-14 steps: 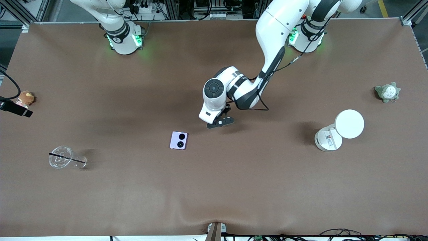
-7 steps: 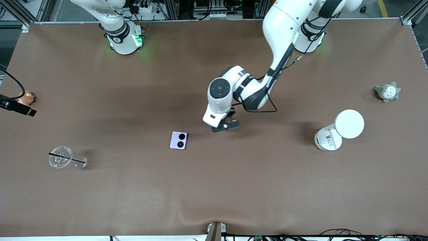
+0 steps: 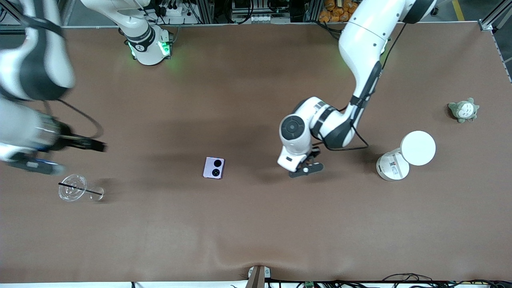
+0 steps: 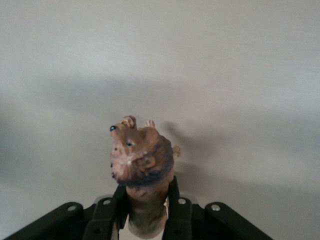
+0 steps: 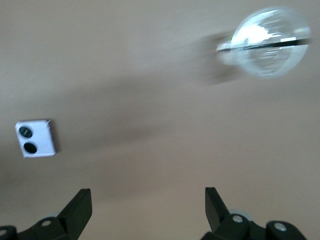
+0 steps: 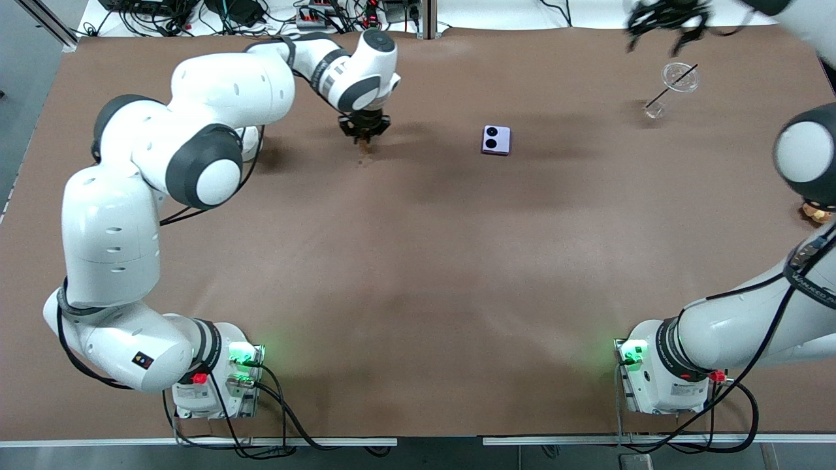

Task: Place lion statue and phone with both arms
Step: 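Grasp the lion statue with the left gripper while the right gripper reaches the phone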

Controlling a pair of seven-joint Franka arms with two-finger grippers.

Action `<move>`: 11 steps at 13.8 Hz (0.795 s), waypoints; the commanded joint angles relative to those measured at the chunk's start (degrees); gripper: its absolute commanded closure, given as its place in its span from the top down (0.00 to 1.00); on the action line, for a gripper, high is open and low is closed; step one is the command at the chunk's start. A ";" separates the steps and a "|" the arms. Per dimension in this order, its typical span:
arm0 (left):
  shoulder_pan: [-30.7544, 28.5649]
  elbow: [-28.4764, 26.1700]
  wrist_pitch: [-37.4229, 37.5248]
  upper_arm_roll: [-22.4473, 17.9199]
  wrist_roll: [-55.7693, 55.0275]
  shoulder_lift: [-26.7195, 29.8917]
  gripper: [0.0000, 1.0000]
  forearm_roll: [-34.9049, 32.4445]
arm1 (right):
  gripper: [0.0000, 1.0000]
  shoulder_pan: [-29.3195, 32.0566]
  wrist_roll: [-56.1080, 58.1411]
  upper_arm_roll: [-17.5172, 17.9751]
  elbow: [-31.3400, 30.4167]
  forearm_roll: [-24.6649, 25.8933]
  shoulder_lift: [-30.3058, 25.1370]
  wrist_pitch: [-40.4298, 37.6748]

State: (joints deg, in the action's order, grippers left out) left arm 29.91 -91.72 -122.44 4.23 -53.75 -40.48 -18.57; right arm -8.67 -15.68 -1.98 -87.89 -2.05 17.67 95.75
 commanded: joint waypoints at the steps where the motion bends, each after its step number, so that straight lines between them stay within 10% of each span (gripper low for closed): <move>1: -6.32 -8.54 -3.41 1.48 7.73 7.94 0.00 -2.44 | 1.00 -6.43 -4.43 -0.49 0.27 0.39 3.59 2.58; 6: -22.58 -11.72 -5.70 8.33 20.78 10.78 0.00 -2.44 | 1.00 -12.06 -14.26 -0.49 -1.15 -1.72 9.82 15.67; 11: -26.12 -15.33 -10.80 8.87 22.98 9.89 0.00 -4.10 | 1.00 -18.21 -22.56 -0.40 -0.79 -3.92 18.61 31.67</move>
State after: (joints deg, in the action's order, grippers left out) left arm 5.44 -105.39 -131.82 12.26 -31.48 -31.32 -20.40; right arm -24.53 -36.35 -1.81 -89.73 -4.77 33.17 123.80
